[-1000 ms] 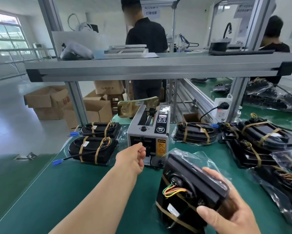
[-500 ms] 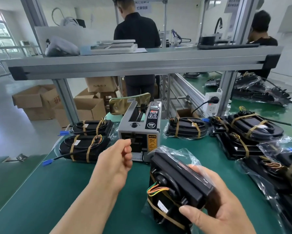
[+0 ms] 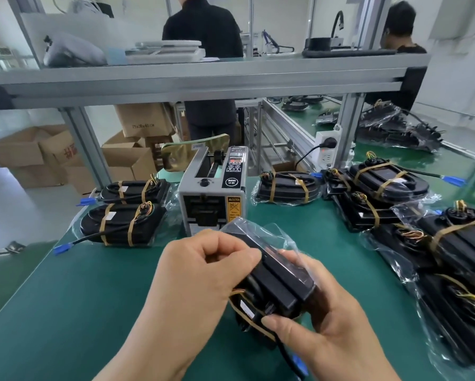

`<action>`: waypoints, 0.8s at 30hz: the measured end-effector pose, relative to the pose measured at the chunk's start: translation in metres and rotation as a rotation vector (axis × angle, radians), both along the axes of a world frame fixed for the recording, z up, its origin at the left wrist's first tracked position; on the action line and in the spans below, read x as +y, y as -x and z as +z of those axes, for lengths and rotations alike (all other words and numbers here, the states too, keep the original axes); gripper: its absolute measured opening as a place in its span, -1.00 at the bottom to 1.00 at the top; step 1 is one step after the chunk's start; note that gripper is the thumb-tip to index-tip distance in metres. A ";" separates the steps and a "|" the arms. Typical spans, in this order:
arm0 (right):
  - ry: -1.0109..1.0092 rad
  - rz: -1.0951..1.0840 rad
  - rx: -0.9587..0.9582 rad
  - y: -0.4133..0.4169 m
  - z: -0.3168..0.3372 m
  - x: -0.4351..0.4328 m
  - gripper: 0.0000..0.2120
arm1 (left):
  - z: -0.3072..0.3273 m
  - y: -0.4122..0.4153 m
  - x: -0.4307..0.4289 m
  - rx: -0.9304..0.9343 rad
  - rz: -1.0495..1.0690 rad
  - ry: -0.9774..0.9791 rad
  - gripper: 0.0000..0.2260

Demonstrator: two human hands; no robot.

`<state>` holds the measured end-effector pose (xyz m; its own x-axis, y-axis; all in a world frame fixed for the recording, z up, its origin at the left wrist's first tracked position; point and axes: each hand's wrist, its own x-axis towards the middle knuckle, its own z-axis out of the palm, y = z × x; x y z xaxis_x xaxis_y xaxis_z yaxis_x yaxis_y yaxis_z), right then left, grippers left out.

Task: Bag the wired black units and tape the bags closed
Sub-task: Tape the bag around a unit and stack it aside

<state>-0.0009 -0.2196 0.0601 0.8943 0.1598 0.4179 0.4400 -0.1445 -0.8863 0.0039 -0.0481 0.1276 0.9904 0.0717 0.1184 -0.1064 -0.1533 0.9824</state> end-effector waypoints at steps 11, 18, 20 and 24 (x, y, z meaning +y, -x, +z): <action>0.074 -0.024 -0.008 0.007 0.005 0.001 -0.29 | -0.003 -0.009 -0.005 0.061 -0.018 -0.027 -0.84; 0.108 -0.027 -0.028 0.008 0.007 0.001 -0.26 | -0.003 -0.007 -0.009 0.047 0.040 -0.056 -0.85; 0.108 -0.031 -0.030 0.008 0.007 0.001 -0.27 | -0.002 -0.007 -0.009 0.051 0.049 -0.057 -0.85; 0.102 -0.036 -0.036 0.009 0.006 0.001 -0.27 | -0.002 -0.005 -0.011 0.057 0.071 -0.081 -0.85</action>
